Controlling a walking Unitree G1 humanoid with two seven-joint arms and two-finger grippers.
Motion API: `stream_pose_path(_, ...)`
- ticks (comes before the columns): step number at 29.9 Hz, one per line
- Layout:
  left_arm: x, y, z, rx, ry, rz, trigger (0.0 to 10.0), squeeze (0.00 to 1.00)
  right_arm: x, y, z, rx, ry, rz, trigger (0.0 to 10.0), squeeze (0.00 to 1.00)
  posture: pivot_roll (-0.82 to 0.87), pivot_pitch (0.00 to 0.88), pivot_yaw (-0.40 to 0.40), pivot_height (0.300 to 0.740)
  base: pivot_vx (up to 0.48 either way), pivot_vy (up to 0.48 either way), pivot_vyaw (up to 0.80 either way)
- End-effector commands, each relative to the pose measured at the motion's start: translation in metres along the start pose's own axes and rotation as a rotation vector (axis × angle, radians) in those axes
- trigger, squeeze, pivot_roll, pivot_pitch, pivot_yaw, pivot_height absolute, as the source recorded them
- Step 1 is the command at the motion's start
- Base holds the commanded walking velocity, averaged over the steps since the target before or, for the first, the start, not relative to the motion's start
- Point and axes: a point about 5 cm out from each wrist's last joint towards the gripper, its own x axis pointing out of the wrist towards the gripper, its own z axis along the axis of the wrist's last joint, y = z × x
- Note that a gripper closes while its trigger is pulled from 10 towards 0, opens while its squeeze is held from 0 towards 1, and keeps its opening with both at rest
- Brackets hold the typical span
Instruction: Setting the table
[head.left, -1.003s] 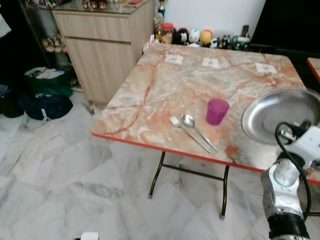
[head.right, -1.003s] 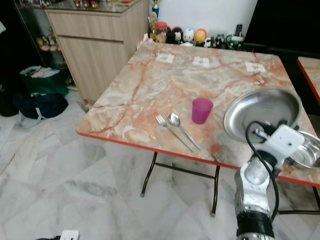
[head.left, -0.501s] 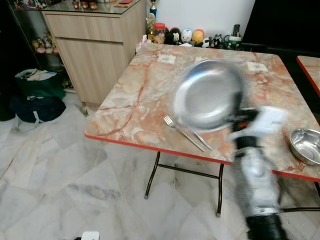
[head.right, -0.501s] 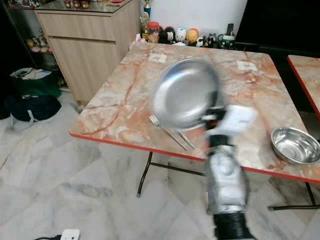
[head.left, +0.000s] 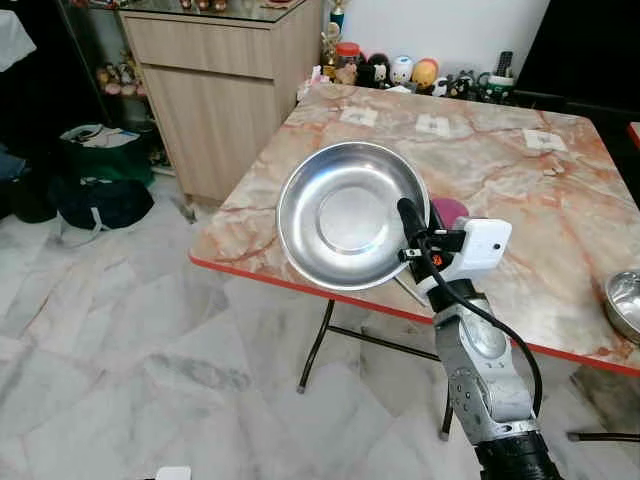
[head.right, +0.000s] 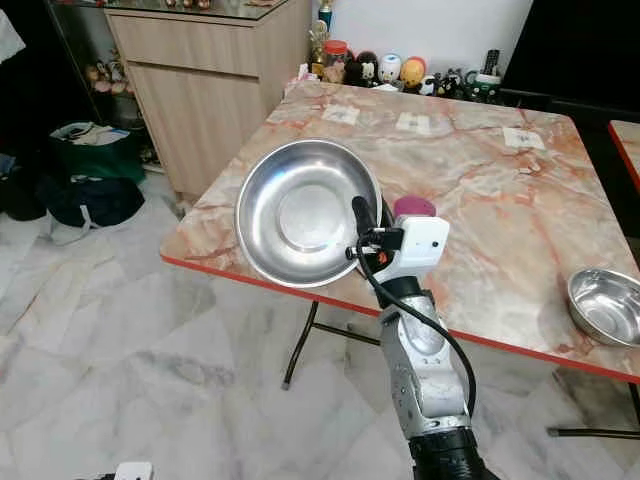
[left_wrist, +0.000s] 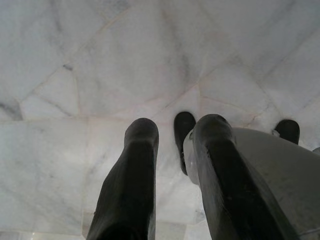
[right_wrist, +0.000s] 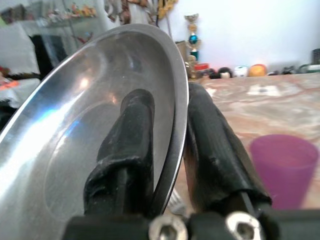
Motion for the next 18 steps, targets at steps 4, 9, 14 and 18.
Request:
stream_pose_path(4, -0.0014, -0.0001, -0.0050, 0.005, 0.012, 0.005, 10.0, 0.00, 0.0038, -0.0026, 0.0146, 0.018, -0.053, -0.031, 10.0, 0.00, -0.03, 0.000, -0.045, 0.740, 0.000, -0.395, -0.55)
stream_pose_path(9, -0.0012, -0.0012, -0.0043, 0.010, 0.009, 0.001, 10.0, 0.00, 0.0037, -0.0032, 0.0156, 0.016, -0.066, -0.048, 10.0, 0.00, -0.03, 0.000, -0.047, 0.740, 0.000, -0.418, -0.77)
stream_pose_path(14, -0.0017, -0.0010, -0.0061, 0.009, 0.013, 0.003, 10.0, 0.00, 0.0055, -0.0019, 0.0196, 0.019, -0.100, -0.062, 10.0, 0.00, -0.03, 0.000, -0.048, 0.740, 0.000, -0.440, -0.10)
stream_pose_path(18, -0.0018, -0.0002, -0.0063, 0.009, 0.014, 0.005, 10.0, 0.00, 0.0078, -0.0004, 0.0213, 0.022, -0.107, -0.064, 10.0, 0.00, -0.03, 0.000, -0.049, 0.740, 0.000, -0.442, 0.00)
